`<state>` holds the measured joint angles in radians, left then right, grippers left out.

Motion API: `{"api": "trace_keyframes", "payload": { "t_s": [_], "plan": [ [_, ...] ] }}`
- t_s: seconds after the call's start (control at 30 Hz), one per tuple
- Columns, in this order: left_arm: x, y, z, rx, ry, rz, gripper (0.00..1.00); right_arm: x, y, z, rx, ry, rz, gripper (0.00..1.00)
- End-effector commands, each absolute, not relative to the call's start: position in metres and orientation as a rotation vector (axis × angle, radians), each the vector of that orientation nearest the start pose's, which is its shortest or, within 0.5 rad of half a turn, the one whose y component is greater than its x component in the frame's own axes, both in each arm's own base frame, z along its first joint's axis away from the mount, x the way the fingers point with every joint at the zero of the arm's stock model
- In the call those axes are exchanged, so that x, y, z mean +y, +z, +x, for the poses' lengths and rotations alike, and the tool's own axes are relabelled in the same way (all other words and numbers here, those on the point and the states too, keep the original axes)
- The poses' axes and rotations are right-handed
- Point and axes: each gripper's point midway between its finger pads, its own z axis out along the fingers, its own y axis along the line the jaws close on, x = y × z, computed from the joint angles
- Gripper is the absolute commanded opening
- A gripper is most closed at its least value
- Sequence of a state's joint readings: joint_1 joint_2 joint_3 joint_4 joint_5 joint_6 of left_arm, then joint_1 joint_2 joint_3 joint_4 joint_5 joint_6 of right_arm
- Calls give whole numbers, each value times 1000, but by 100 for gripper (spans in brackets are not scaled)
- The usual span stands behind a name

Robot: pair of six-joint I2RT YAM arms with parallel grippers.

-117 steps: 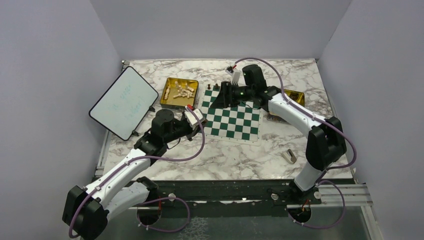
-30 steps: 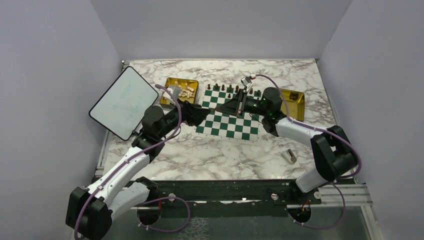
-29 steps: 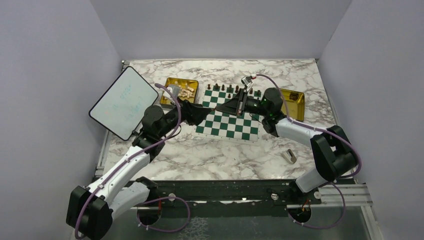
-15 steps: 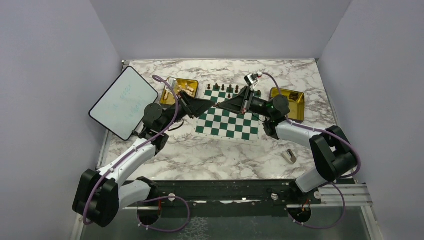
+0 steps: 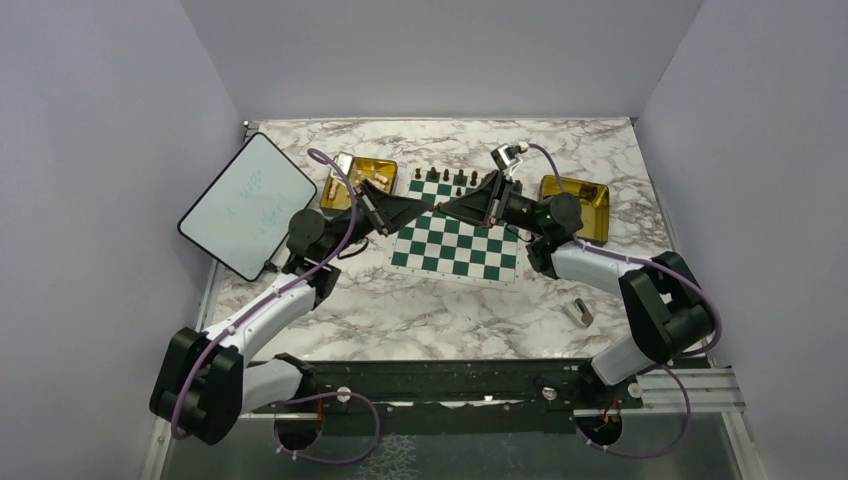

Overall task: Set up the chess pieces on the board
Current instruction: Place the chess piece on the chessboard.

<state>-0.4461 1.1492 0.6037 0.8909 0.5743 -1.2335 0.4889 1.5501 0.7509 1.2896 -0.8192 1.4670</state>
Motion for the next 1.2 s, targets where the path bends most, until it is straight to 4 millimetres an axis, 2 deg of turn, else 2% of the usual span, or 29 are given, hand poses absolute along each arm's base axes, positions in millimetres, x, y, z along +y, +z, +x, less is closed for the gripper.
{"api": "trace_keyframes", "payload": {
  "t_s": [0.0,0.3,0.57,0.87,1.0,1.17],
  "plan": [
    [-266,335,250,1503,-1802,30,37,311,328,259,1488,2054,-222,12],
    [-269,329,252,1529,-1811,28,36,312,323,263,1502,2038,-217,12],
    [-269,327,252,1529,-1798,45,30,314,315,266,1530,2033,-209,12],
    [-269,327,253,1509,-1757,88,17,315,301,266,1575,2016,-202,14],
    [-268,313,260,1551,-1694,97,13,315,293,265,1603,2009,-200,24],
    [-267,289,274,1675,-1521,146,13,312,275,261,1655,1969,-187,45]
  ]
}}
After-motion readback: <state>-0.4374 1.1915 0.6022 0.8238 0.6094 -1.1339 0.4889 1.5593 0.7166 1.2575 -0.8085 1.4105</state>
